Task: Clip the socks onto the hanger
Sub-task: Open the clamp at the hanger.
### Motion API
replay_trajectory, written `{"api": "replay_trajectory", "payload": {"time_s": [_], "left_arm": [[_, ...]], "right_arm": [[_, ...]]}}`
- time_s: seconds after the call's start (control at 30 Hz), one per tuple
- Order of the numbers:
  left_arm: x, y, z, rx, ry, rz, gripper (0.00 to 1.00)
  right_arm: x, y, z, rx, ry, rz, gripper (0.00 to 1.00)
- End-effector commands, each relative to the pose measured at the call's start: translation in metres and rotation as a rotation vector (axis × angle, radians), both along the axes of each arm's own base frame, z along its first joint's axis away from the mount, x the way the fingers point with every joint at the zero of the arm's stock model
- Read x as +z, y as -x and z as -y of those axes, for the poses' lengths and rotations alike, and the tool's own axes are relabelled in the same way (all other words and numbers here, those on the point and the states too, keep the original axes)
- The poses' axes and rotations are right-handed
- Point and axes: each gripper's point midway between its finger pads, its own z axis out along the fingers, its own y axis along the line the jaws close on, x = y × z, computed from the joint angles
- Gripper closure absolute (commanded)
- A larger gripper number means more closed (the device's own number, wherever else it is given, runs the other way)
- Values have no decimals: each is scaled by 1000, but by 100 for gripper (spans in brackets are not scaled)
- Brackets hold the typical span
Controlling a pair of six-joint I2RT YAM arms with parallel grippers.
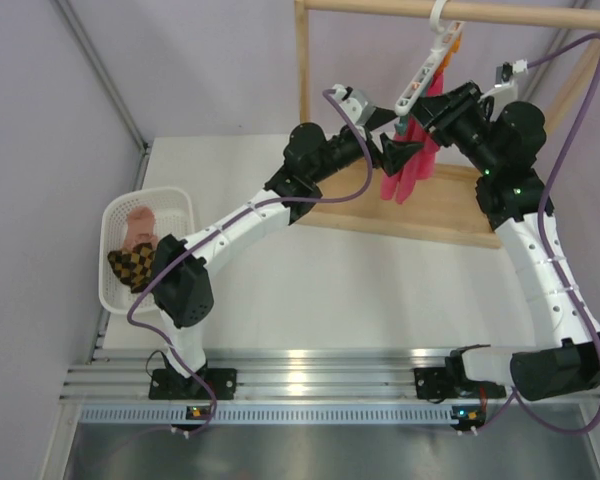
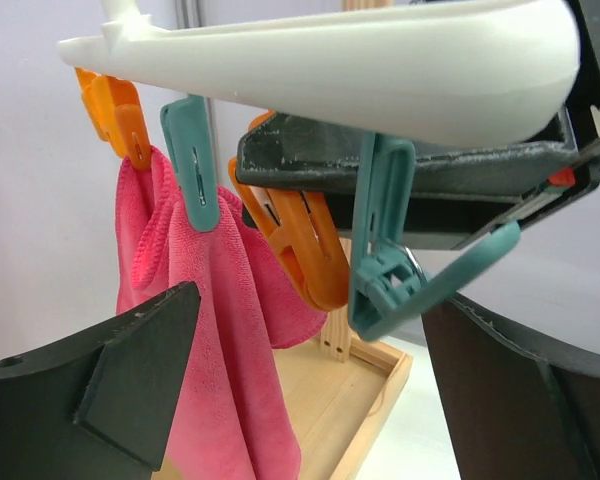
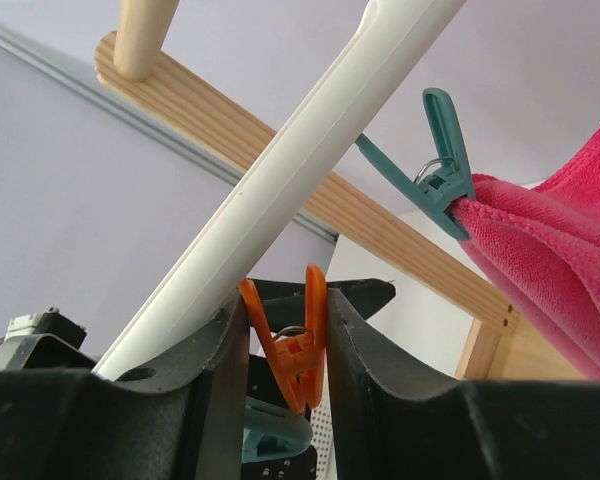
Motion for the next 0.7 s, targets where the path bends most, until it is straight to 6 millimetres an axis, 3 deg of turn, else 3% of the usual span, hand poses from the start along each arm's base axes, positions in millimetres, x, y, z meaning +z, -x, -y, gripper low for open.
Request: {"api": "replay_trajectory", "payload": {"time_s": [0.0,0.17,0.33,0.67], "left_arm": [[39,-3,-14,95,88,78,3],[47,-18,-23,193,154,56,4],[56,-17,-26,198,194,63,13],[65,-13,-32,204,225,80,15]], "right_arm": [[5,-11,17,-139,-26,-26,100],[5,-13,16,-141,-20,-23,100],[2,-12,19,-177,9,-28,100],[-4,-12,25,-221,47,-38,100]]}}
